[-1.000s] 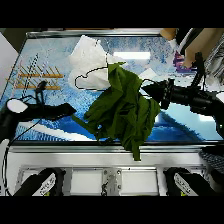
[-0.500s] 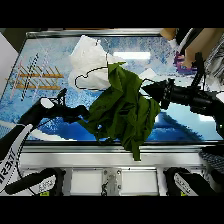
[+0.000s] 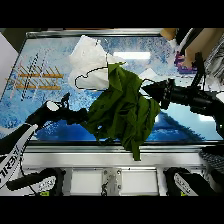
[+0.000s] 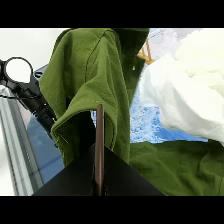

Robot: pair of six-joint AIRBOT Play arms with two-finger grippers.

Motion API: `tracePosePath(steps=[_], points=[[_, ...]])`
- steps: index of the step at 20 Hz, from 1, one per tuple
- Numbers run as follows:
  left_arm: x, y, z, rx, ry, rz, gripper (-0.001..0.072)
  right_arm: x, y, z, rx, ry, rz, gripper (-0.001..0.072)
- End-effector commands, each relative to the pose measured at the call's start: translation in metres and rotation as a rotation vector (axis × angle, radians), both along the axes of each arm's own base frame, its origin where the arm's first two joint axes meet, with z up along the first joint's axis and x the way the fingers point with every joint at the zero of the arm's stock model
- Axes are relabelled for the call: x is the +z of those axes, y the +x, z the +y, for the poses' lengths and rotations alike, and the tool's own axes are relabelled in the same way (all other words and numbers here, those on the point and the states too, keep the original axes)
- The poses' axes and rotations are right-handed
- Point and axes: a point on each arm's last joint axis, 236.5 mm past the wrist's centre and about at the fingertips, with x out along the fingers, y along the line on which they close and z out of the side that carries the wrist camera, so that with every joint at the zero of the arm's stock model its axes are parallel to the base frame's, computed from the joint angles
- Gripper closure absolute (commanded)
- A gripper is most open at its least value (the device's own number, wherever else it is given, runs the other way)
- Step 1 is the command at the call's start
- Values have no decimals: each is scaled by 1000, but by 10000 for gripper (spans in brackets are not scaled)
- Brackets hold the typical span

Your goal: Fold the clothes and pants, and hang the long-sleeved shirts on hangers.

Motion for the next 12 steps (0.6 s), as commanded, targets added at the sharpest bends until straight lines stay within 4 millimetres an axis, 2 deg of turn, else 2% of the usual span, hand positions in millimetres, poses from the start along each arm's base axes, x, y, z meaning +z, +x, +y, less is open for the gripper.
tracePosePath(steps=[1,3,6,9,12], points=[[14,16,5,-15,2,-56,691,5,-1,1,-1,15,-5,702],[51,41,22,5,-6,-146,692,14,-3,1,-2,36,-22,703],[116,71,63,57,-5,-280,693,23,-12,3,8,42,-32,703],[154,71,93,35,49,-316,692,29,-27,8,49,41,-40,703],[184,69,100,11,66,-363,692,19,-38,10,89,-10,-38,703]])
